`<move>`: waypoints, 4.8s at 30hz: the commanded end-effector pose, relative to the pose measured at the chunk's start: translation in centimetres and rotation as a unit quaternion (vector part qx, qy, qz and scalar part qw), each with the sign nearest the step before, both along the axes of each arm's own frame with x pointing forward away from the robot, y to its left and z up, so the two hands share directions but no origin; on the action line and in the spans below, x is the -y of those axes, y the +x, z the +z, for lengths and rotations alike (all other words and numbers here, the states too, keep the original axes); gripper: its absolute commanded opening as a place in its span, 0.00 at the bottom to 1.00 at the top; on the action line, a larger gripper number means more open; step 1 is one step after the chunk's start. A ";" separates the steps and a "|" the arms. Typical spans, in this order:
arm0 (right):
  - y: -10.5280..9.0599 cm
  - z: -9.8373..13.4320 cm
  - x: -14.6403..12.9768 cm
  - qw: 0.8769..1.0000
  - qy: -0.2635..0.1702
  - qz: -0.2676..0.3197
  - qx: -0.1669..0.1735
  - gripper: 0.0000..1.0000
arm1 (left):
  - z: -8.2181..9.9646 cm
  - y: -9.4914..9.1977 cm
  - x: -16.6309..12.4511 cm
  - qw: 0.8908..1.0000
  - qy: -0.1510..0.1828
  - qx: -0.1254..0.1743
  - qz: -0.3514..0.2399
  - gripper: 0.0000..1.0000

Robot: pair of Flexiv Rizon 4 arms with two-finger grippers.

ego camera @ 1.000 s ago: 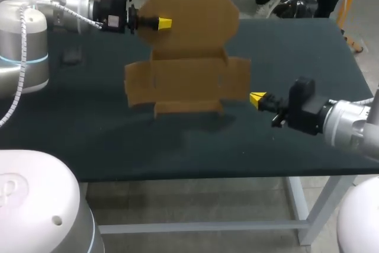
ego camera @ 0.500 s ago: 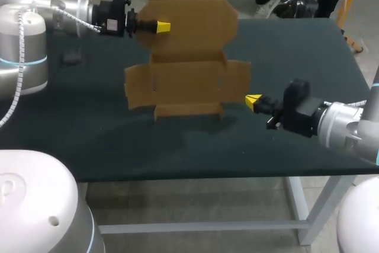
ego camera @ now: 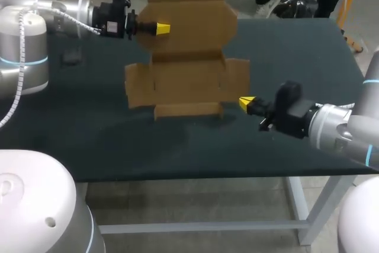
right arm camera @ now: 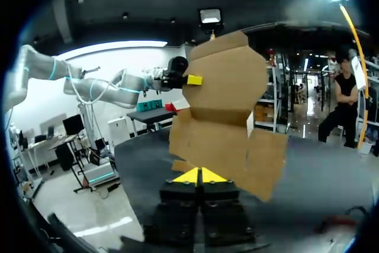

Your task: Assemble the packaging by folding the flat box into shape, placing the metal phone stand inside, and closing the box properly

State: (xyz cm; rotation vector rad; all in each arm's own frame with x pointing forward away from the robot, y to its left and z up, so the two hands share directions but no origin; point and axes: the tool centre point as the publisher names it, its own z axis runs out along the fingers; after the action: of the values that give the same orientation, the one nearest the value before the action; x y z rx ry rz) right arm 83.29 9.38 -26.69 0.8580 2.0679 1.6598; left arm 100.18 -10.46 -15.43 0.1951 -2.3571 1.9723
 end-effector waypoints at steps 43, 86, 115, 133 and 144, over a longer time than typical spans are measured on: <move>3.6 -5.5 -6.8 0.999 -0.014 -0.042 -0.025 0.00 | -1.9 -0.6 -0.9 1.000 -0.007 0.024 -0.014 0.00; 4.8 -9.0 -9.5 0.995 0.019 -0.072 -0.059 0.00 | -3.3 -1.9 -1.0 0.999 0.005 0.006 -0.040 0.00; 8.9 -13.3 -12.4 0.996 -0.042 -0.076 -0.009 0.00 | -3.7 -1.6 -0.2 0.999 0.031 0.001 -0.042 0.00; 11.0 -15.1 -13.6 0.993 -0.056 -0.100 -0.011 0.00 | -3.7 -1.6 -0.2 0.999 0.031 0.001 -0.042 0.00; 11.8 -15.6 -13.7 0.992 -0.061 -0.109 -0.013 0.00 | -3.7 -1.6 -0.2 0.999 0.031 0.001 -0.042 0.00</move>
State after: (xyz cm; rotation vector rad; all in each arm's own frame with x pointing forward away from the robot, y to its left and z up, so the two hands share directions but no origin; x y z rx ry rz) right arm 95.05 22.65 -42.04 0.9948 2.0374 1.4571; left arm 98.57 -10.33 -19.02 0.0985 -2.3881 1.8718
